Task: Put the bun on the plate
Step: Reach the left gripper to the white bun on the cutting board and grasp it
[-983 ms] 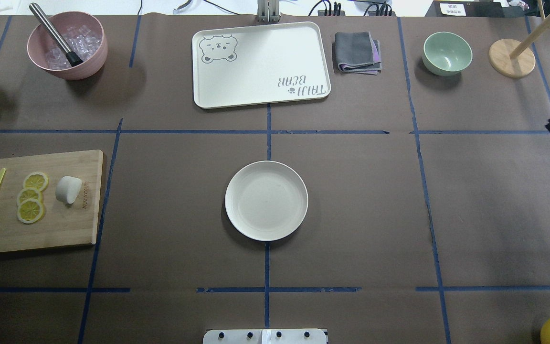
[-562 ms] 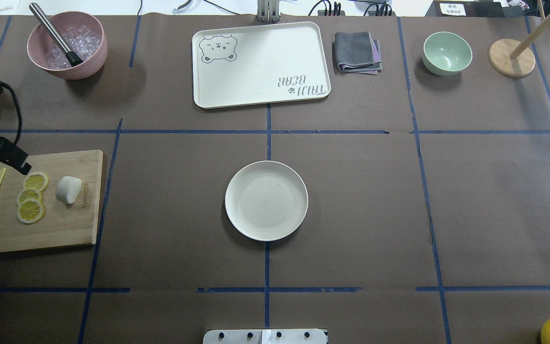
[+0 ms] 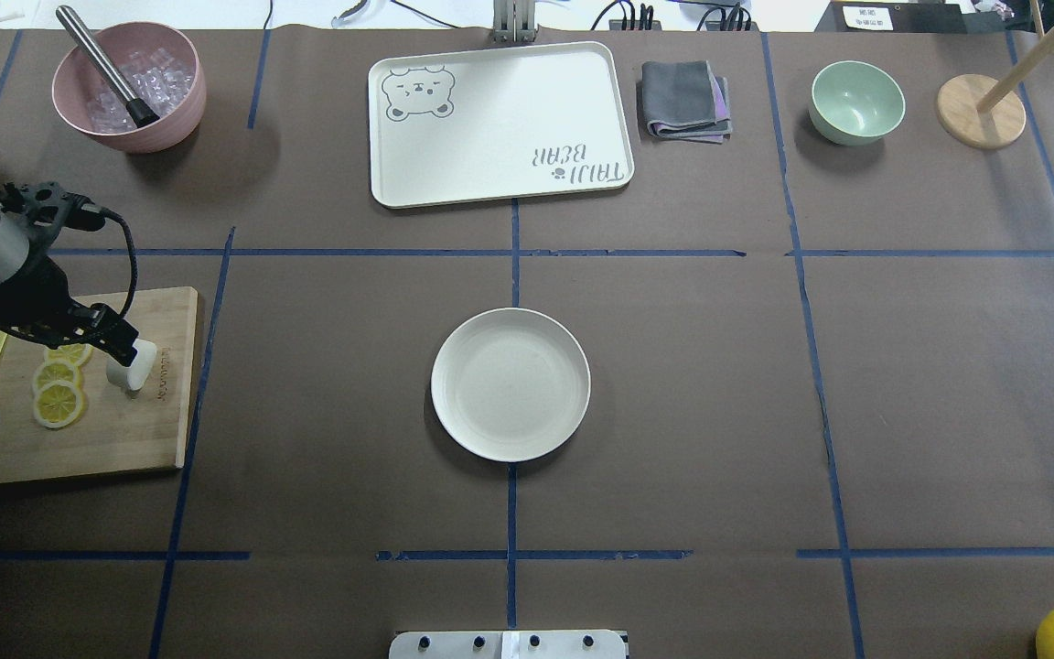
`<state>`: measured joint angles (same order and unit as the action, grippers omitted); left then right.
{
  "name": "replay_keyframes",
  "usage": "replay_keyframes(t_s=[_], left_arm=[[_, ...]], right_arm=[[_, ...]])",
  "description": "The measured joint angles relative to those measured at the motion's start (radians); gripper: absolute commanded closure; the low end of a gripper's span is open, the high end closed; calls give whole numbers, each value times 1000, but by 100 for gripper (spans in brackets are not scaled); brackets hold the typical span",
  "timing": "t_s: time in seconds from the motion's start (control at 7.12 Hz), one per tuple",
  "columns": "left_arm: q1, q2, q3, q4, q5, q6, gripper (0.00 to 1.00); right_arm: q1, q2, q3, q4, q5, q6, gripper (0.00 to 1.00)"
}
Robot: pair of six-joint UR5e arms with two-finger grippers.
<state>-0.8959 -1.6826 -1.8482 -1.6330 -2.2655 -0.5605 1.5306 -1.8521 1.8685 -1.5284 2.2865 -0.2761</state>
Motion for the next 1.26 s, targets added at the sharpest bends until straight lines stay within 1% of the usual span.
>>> replay_keyframes(t_s=[0.14,0.42,0.84,1.12,1.26], left_arm=[[18,-17,56,-72,23,-40,0],[38,-50,125,-131,78,-78,1],[44,-52,149,-139,87,-86,2],[49,-46,159,-136,82,-88,11],[54,-46,166,-132,81,-88,11]], right_arm=[[2,0,0,0,0,1,0],[3,-1,0,1,1,0,0],[3,-1,-1,1,-1,1,0],[3,-1,-6,1,-1,1,0],[3,-1,-7,1,-1,1,0]])
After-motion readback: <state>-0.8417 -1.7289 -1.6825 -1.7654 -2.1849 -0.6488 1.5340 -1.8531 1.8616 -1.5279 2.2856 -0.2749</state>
